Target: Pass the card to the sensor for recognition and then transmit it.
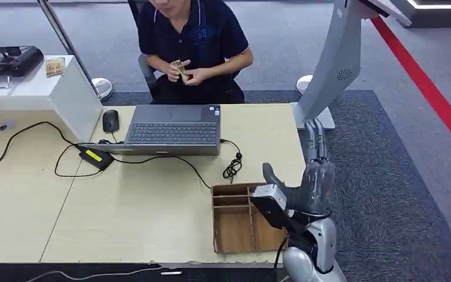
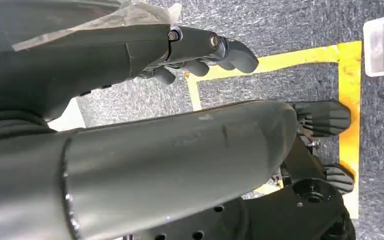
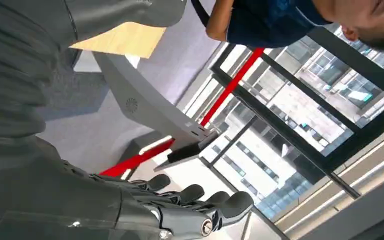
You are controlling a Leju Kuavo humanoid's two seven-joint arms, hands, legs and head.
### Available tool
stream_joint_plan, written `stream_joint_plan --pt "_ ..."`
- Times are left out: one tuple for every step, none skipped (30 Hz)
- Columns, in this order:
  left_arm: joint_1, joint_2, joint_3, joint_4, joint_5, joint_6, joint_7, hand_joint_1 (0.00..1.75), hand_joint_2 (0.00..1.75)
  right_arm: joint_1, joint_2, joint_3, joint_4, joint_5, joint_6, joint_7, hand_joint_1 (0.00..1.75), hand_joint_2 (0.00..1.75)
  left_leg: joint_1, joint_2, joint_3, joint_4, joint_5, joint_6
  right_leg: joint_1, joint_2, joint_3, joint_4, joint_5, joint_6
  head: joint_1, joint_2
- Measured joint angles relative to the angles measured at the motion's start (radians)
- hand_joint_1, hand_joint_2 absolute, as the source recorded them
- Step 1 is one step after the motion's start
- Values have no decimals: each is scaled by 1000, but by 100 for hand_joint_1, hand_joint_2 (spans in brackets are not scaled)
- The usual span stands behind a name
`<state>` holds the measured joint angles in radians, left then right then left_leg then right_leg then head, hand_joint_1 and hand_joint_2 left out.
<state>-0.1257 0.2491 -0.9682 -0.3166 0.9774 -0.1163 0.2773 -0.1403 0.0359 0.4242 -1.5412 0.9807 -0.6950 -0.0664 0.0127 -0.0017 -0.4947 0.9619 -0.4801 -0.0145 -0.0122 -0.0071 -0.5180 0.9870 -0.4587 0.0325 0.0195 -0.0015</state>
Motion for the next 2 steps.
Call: stream_joint_plan --pt "0 0 0 0 2 1 0 0 0 7 1 -5 0 -14 0 2 0 175 0 0 0 0 0 0 0 0 0 0 0 0 0 0" --pt "0 0 0 0 4 5 0 0 0 17 1 -9 0 -24 0 4 0 175 0 0 0 0 0 0 0 0 0 0 0 0 0 0"
